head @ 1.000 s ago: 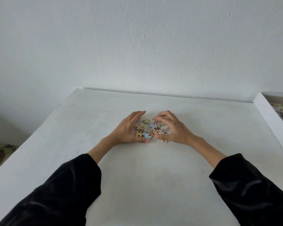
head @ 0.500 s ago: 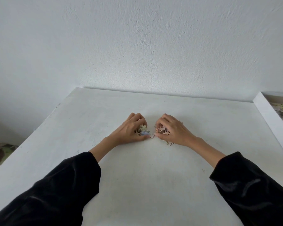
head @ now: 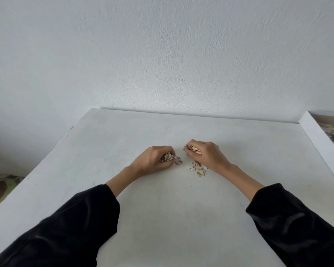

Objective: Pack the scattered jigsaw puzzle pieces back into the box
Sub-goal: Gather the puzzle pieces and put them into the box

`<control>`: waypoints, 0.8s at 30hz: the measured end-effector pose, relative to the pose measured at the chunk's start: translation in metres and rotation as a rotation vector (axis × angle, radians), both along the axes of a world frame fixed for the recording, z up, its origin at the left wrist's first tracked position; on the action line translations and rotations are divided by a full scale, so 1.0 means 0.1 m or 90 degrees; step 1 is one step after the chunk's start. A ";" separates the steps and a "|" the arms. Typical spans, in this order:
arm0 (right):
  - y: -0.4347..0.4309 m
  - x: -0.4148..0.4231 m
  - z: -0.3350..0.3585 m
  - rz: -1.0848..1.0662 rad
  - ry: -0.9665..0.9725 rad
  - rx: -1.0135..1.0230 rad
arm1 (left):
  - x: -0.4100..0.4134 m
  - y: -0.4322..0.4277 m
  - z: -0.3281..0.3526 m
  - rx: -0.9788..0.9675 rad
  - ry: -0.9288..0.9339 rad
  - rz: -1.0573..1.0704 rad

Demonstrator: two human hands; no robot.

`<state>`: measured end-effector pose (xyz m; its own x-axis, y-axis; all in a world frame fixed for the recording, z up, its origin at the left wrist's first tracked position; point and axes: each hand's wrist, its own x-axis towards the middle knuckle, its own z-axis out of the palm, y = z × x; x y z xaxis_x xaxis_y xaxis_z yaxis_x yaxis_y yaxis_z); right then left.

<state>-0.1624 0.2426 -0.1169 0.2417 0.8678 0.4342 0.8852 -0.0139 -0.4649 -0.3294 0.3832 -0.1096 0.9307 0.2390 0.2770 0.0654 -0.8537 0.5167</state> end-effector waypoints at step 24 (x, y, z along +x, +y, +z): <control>-1.11 0.56 1.02 -0.038 0.145 0.070 | 0.77 -1.17 0.79 -0.068 -0.093 -0.089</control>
<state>-0.1062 0.1317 -0.0150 0.3936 0.7998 0.4532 0.7567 -0.0019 -0.6538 -0.2521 0.2665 -0.0302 0.9085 0.1453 0.3919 -0.1324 -0.7893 0.5995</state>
